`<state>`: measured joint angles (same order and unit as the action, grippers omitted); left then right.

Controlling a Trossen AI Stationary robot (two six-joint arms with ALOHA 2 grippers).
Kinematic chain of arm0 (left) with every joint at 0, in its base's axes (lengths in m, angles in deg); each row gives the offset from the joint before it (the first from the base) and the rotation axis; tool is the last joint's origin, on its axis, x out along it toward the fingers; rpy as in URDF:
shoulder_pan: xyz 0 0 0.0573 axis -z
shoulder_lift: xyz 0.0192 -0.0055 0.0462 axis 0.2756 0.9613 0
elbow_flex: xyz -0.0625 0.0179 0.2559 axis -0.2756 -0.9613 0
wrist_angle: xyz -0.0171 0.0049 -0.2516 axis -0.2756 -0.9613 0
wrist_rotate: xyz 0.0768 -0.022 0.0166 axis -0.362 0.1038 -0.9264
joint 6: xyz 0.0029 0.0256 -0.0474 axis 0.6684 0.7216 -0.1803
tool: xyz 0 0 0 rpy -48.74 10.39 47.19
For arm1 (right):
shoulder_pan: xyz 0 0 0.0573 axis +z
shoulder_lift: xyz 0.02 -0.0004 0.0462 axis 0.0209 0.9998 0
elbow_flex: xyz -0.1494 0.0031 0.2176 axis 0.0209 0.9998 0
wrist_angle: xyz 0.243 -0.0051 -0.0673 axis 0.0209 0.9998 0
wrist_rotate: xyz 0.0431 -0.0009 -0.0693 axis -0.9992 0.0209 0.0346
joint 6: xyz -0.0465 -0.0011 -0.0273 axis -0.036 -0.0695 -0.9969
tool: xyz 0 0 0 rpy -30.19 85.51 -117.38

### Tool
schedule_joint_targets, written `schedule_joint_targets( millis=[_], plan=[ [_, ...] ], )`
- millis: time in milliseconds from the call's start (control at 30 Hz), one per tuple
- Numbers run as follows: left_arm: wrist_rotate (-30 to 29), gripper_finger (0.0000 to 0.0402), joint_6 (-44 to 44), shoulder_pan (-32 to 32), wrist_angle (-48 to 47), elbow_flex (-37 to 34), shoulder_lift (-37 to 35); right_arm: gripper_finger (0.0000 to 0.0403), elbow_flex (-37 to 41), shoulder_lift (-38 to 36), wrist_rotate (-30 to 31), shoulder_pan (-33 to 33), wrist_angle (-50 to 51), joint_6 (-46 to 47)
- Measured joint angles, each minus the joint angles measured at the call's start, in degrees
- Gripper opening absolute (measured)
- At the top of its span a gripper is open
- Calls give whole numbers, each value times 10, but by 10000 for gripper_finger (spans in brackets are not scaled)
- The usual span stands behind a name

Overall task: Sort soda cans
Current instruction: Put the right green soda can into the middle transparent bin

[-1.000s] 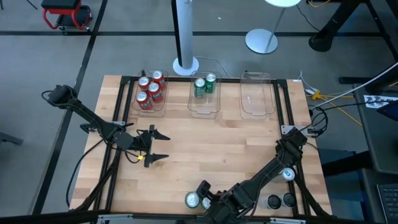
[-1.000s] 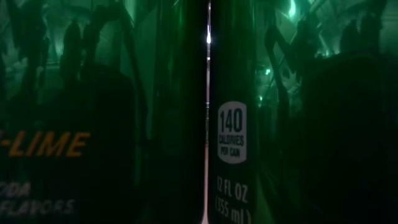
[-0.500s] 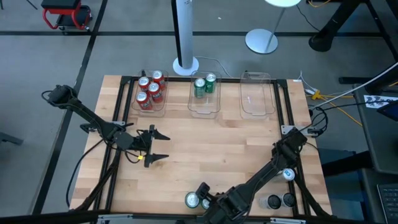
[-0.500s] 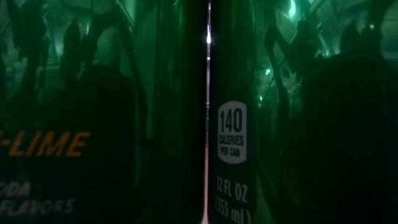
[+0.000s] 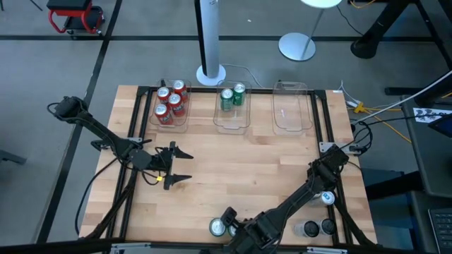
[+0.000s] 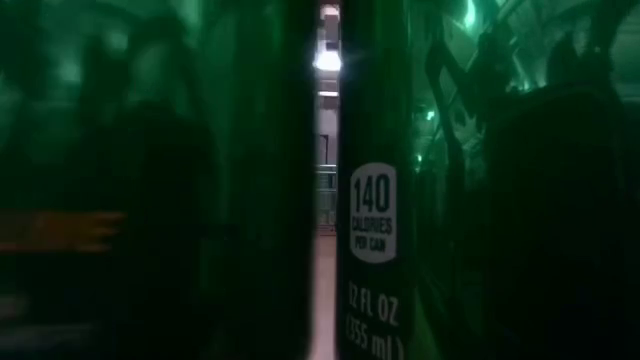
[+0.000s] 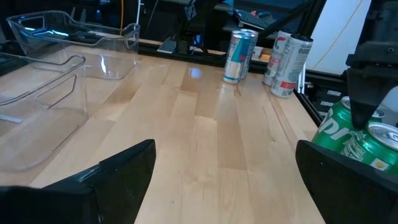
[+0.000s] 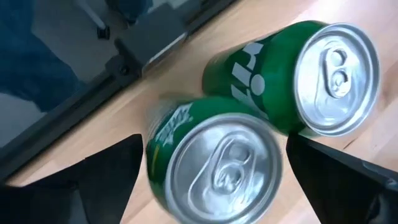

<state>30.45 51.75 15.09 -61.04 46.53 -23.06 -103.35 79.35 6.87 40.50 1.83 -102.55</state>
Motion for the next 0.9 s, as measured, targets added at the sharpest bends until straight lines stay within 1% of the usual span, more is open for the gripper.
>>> schedule_joint_targets(
  millis=[233, 500, 733, 900],
  plan=[
    [0, 375, -1, 0, 0, 0, 0, 394, 0, 0, -3, -4, -11, 28],
    [0, 375, 0, 0, 0, 0, 0, 394, 0, 1, 4, -8, -5, 33],
    [0, 375, 1, 0, 0, 0, 0, 394, 0, 25, -30, -16, -10, 28],
    [0, 375, 1, 0, 0, 0, 0, 394, 0, 28, -34, -16, -10, 26]
  ],
)
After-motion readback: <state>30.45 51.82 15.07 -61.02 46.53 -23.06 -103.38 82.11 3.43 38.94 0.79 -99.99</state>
